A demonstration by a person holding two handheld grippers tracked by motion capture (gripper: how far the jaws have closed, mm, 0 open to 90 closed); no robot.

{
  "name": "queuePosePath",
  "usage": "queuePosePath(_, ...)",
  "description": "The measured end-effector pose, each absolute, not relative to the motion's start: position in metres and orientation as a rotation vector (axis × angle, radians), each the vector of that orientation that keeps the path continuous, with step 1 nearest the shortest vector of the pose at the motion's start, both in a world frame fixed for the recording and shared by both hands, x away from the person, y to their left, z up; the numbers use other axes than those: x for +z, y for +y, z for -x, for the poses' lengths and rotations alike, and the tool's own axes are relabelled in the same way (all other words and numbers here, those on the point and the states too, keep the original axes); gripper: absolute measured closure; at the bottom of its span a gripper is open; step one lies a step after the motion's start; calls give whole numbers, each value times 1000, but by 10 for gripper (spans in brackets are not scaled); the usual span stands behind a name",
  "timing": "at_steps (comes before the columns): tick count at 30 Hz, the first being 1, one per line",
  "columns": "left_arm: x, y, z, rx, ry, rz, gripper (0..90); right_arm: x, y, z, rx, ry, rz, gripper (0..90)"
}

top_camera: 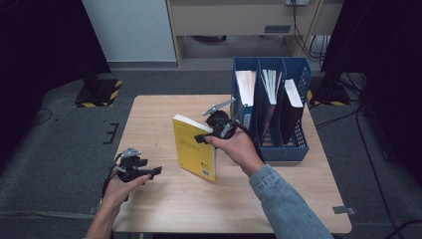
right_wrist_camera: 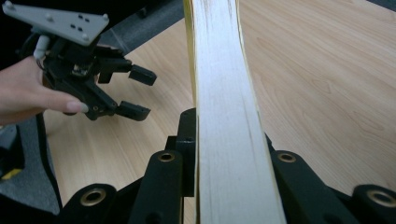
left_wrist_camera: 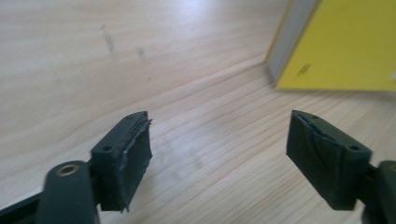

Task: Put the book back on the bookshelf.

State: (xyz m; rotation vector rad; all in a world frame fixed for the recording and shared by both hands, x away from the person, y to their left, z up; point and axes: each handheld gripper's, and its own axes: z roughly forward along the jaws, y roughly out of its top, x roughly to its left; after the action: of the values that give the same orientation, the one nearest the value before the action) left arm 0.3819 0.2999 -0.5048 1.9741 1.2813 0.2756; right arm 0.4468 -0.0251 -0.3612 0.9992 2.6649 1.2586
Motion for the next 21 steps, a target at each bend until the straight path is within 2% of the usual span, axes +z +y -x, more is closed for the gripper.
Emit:
queuePosePath(8,-518,298,-386,275,1309,-2058,91,-357,-35,-457,1354,2616,-1126,744)
queuePosePath(13,-522,297,-387,277,1299,-2088,63,-358,-40,-457,1355,2600,-1148,743)
queuePosePath(16,-522,296,-387,336,1284,-2116,58,-358,-43,-458,1359,2587,-1163,743)
queuePosePath(21,-523,297,-387,349,1291,-2123,51,-359,-50,-459,1382,2574,-1191,743)
